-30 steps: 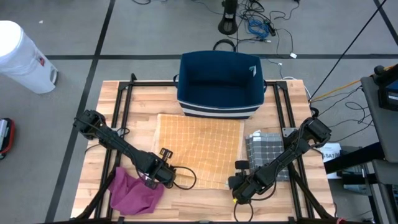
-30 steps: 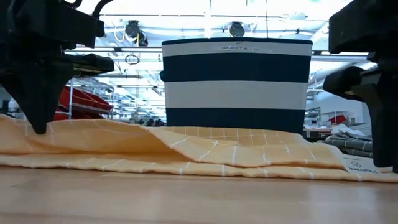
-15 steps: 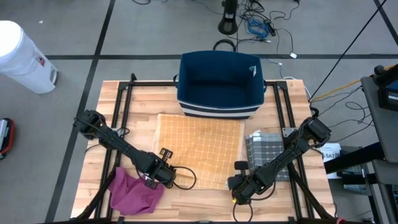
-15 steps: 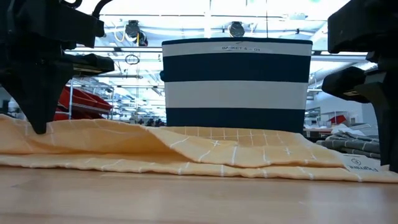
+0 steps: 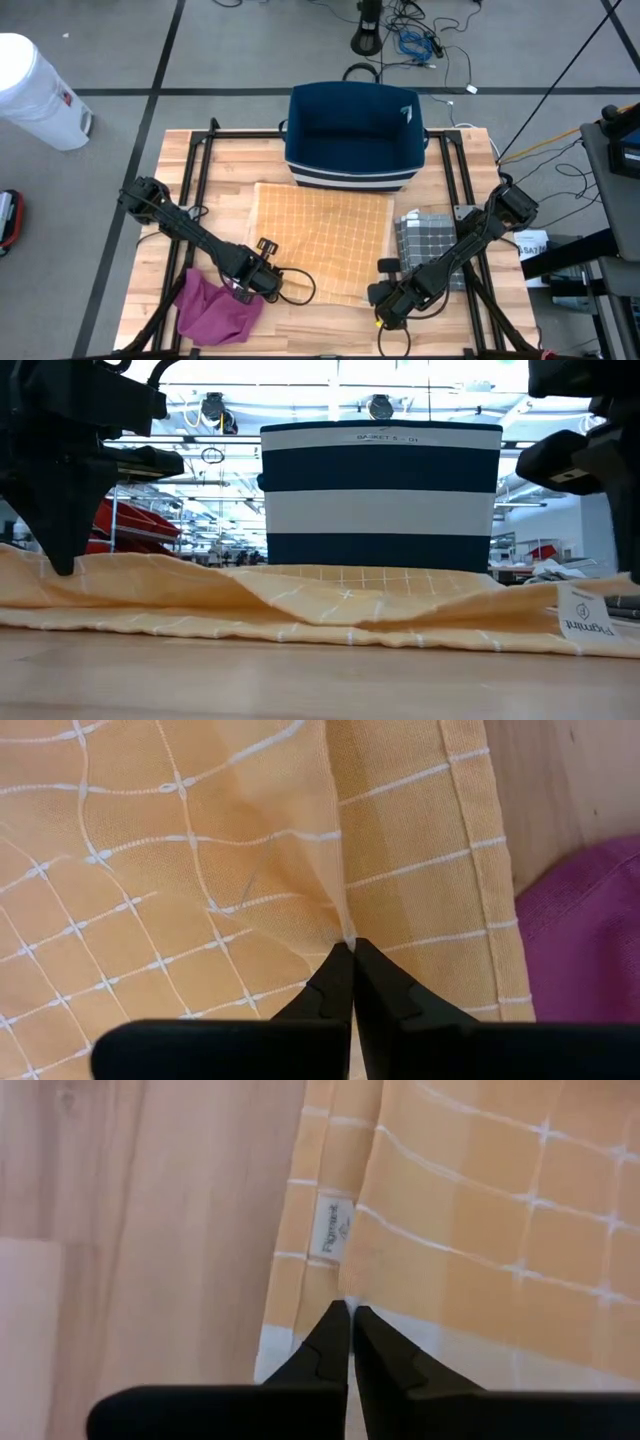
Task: Fold towel
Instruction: Fold the orange patterned towel
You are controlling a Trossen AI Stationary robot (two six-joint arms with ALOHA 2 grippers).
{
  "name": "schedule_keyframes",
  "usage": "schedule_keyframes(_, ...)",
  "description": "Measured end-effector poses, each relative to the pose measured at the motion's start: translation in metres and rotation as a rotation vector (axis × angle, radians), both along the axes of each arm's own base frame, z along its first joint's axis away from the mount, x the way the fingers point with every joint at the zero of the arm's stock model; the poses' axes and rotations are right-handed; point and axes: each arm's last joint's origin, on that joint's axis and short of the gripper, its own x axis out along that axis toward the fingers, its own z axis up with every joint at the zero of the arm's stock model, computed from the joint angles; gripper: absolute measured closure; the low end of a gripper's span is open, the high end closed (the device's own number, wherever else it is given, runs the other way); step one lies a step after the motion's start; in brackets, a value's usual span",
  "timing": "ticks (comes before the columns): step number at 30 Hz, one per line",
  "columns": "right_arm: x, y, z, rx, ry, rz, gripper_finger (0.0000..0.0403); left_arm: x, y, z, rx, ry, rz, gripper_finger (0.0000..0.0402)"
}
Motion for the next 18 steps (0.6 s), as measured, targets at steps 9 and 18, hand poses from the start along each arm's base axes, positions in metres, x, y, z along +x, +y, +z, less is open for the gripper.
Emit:
schedule_keyframes(9, -0.012, 0.014, 0.000, 0.058, 0.046, 0.051, 0.0403, -0.001, -0.003, 0.000, -0.009, -0.001, -0.037, 0.0397)
schedule_keyframes(18, -0.004, 0.029, 0.007, 0.222, -0.028, 0.157, 0.0402, -0.002, -0.007, 0.000, -0.040, 0.018, -0.099, 0.0397)
